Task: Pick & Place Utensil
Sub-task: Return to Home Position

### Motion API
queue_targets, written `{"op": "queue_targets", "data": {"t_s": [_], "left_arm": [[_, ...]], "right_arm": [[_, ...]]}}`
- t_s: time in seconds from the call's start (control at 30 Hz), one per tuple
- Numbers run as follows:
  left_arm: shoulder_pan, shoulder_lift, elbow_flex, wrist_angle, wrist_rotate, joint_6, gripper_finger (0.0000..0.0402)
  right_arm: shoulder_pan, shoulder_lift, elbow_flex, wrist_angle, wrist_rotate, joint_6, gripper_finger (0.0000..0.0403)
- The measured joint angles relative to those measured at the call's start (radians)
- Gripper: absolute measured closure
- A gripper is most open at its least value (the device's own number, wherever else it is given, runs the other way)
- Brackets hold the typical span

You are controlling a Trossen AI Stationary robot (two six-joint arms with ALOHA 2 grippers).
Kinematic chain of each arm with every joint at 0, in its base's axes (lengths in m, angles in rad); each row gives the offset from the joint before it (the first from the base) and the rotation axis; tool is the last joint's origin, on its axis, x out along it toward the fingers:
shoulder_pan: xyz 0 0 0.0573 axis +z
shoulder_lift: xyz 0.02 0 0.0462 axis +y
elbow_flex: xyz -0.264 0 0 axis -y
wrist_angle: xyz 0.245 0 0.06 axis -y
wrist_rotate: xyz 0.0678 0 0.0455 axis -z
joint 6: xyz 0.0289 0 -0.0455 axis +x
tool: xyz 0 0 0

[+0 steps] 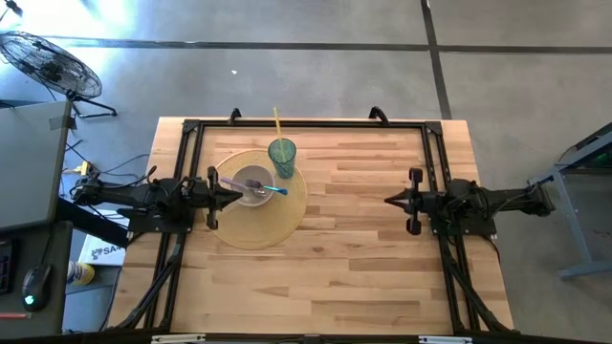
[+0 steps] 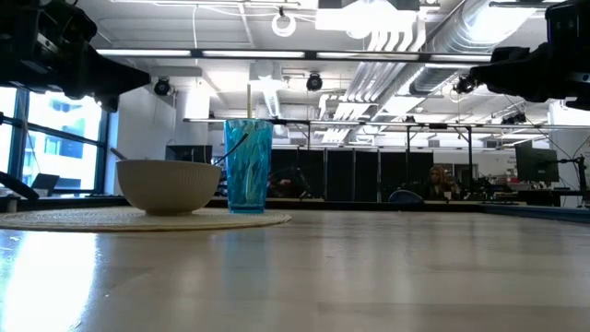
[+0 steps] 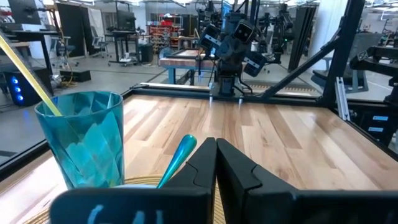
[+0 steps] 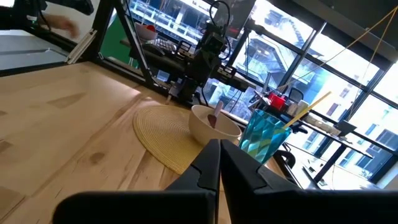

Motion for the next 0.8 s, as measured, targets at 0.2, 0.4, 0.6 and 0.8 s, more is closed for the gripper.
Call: {"op": "queue_targets", "data": {"t_s": [0.2,0.4,0.6,0.8], "left_arm": [[0.000,0.000,0.000,-0.001,0.000,0.000,0.0396],[0.000,0.001,0.000,-0.001,0.000,-0.001,0.0396],[-0.013,0.081,0.000,0.003,0.012,-0.002,0.0396],[-0.013,0.102,0.000,-0.003,0.019,-0.002,0.0396]], "right_arm": [[0.000,0.000,0.000,0.000,0.000,0.000,0.0400],[0.000,0.000,0.000,-0.001,0.000,0.000,0.0396],[0.000,0.000,-0.001,-0.001,0.000,0.000,0.0394],[0.000,0.000,-0.001,-0.001,0.000,0.000,0.0396]]}}
